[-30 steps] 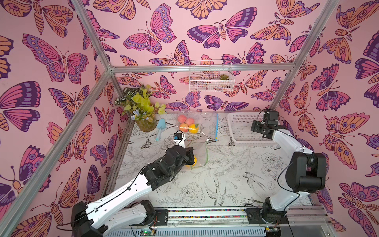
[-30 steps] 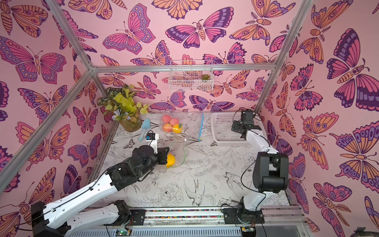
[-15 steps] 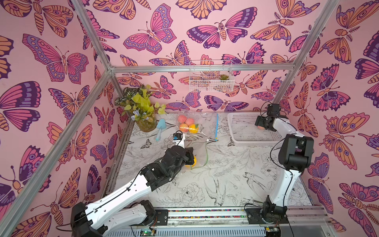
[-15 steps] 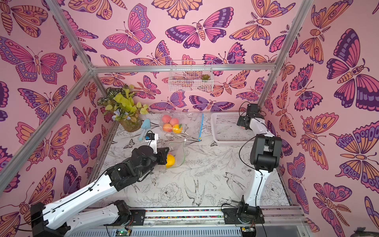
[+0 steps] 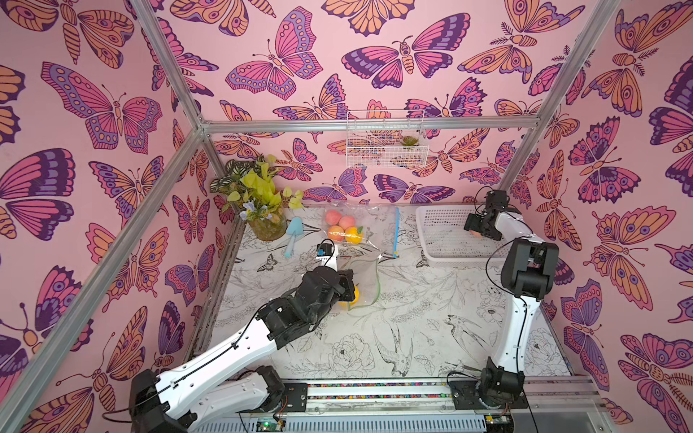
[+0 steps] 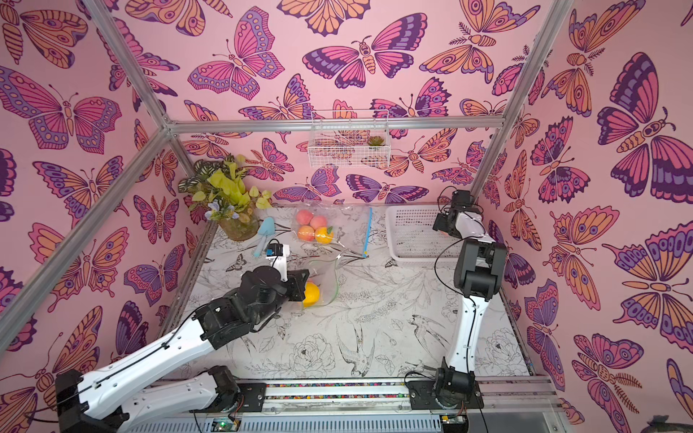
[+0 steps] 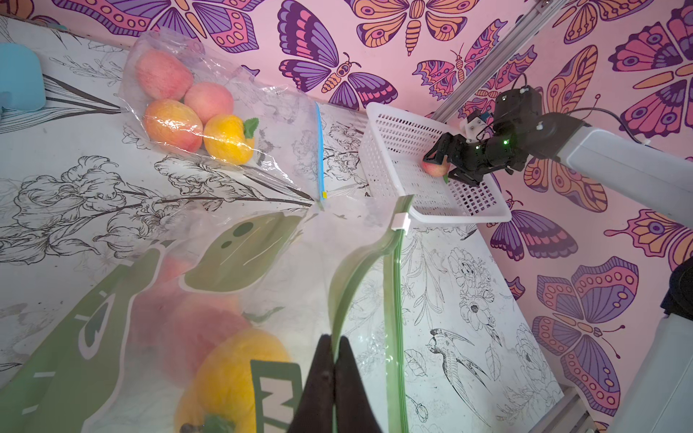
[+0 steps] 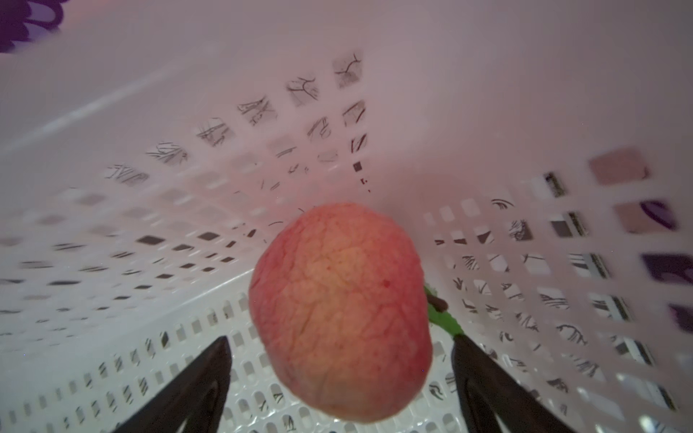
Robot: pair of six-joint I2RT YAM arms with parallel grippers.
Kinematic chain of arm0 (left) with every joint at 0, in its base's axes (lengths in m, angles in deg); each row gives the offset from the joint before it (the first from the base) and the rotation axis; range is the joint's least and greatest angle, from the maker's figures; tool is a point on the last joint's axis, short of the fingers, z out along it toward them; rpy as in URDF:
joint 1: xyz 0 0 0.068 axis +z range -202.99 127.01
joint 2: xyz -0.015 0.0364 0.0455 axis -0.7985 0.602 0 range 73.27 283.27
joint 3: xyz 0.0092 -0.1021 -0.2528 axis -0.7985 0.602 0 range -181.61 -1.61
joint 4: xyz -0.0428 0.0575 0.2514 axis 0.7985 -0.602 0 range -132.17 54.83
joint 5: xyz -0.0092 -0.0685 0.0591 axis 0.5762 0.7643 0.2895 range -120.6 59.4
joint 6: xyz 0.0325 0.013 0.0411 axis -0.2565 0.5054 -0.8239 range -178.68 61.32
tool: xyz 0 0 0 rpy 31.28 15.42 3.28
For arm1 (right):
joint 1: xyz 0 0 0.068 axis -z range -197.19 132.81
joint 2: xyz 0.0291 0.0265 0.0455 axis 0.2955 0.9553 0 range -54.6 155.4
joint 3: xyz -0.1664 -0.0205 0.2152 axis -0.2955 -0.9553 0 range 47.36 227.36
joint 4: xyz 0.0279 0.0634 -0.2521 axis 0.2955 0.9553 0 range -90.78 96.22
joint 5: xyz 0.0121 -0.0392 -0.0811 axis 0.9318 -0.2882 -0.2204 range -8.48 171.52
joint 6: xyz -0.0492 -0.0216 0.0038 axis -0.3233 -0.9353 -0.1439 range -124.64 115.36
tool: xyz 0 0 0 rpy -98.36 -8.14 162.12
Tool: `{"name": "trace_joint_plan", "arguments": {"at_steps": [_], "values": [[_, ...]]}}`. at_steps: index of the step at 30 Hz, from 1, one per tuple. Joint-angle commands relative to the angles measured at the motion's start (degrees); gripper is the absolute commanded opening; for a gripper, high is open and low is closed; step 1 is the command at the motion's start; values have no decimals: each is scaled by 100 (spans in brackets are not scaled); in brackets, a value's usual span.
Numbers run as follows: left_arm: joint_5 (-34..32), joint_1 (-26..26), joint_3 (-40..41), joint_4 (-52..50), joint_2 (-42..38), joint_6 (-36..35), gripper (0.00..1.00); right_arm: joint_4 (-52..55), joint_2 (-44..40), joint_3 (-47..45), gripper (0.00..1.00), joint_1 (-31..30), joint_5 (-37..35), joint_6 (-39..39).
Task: Place the peach in a zip-top bag and seal the zipper
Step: Pick up the peach from the basket.
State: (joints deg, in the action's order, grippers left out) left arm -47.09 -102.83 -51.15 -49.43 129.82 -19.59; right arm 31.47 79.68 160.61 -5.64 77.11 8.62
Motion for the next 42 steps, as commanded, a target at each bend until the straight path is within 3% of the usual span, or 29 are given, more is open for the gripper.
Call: {"name": "trace_joint_plan", "arguments": {"at_steps": [1, 11, 22, 33, 42], "values": [[-30, 1, -30, -72, -101, 2, 0, 207, 199, 349, 92, 57, 94, 36], [-51, 1, 6, -77, -153, 29, 0, 357, 585, 925, 89, 71, 176, 212], [-67, 1, 32, -82, -189, 52, 0, 321, 322, 690, 68, 92, 388, 107], [-34, -1, 50, -77, -163, 76, 0, -550, -1168, -1299, 64, 128, 925, 222], [67, 1, 27, 43, -62, 61, 0, -1276, -2815, -3041, 64, 121, 1998, 518]]}}
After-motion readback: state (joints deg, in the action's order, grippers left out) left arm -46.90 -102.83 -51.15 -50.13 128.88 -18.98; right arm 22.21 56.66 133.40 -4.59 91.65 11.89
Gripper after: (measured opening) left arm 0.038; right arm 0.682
